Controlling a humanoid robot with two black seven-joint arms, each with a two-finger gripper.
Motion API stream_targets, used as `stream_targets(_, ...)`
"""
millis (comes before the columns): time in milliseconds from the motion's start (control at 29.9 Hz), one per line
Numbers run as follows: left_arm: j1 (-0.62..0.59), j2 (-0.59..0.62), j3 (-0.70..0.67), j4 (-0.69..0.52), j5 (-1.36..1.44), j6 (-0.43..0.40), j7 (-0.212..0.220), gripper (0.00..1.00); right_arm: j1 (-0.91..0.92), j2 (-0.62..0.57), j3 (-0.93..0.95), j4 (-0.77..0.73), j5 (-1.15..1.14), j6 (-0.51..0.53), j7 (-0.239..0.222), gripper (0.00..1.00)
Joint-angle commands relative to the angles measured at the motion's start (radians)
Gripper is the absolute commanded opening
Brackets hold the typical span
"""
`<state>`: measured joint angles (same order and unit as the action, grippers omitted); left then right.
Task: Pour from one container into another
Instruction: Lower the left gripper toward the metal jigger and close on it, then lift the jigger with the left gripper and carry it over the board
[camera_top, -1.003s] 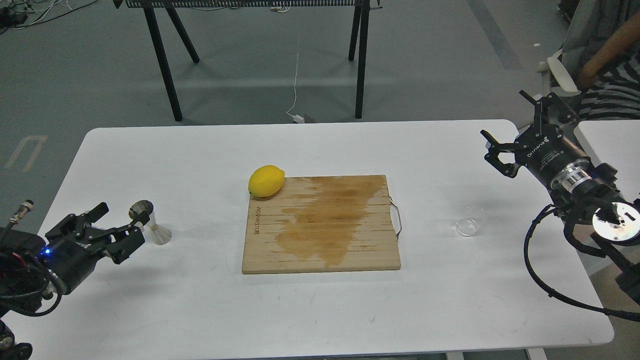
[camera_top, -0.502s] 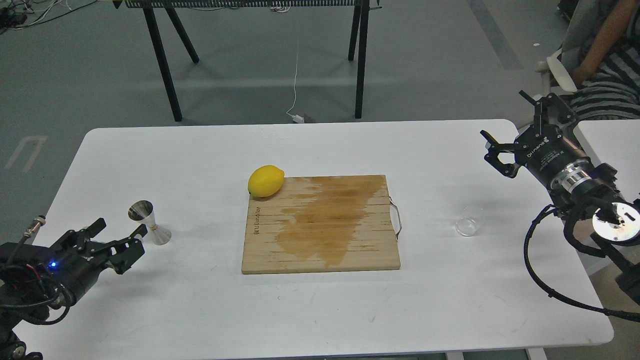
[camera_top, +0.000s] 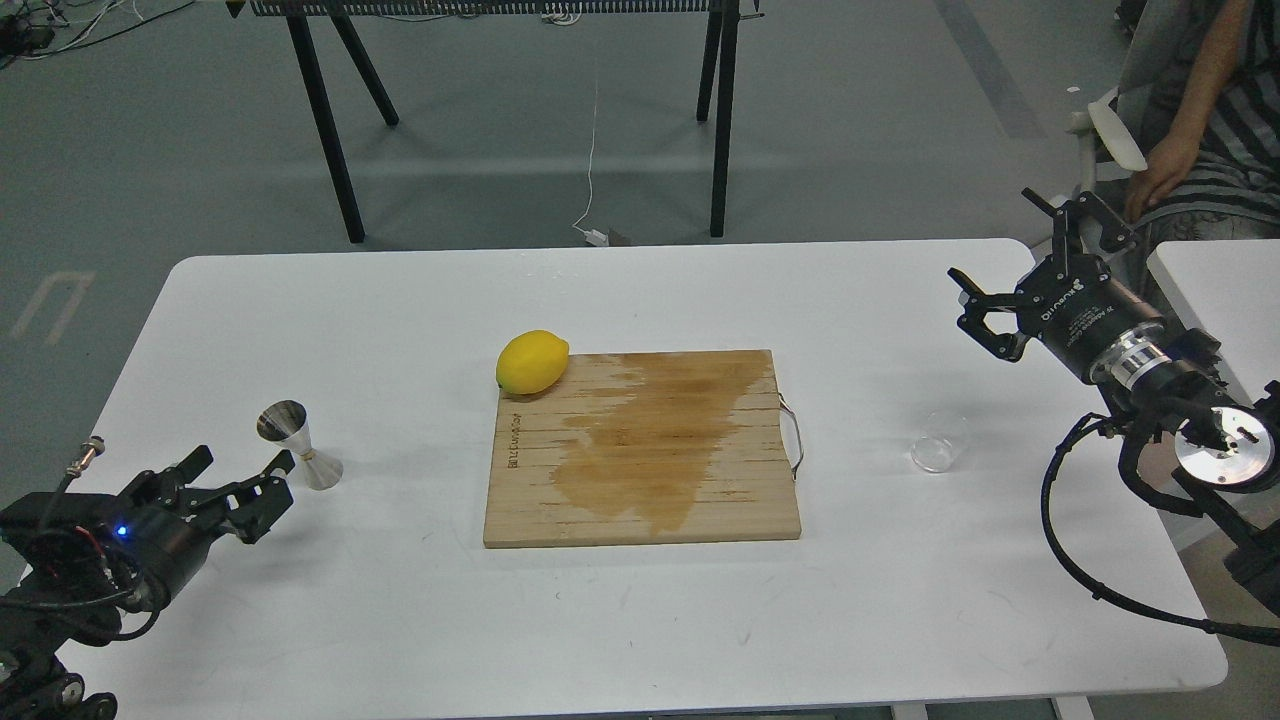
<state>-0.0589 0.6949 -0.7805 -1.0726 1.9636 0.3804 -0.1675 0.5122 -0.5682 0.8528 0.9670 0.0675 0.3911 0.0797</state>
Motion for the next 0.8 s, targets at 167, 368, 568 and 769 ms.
stream_targets(167,-0.027,-0.040,0.001,0.020,0.009,-0.025,-0.001,0.97,0.000,-0.001,-0.001,-0.002,0.000,0.000,0.000,0.99)
stream_targets(368,-0.035,-0.077,0.001,0.052,0.024,-0.025,-0.001,0.97,-0.001,-0.001,-0.001,-0.002,0.000,0.000,0.000,0.99)
stream_targets(568,-0.071,-0.115,0.001,0.101,0.024,-0.025,-0.004,0.97,0.000,-0.001,-0.001,-0.002,0.000,0.000,0.000,0.99)
stream_targets(769,-0.093,-0.140,0.001,0.149,0.024,-0.025,-0.004,0.93,-0.001,-0.001,-0.001,-0.002,0.000,0.000,0.000,0.99)
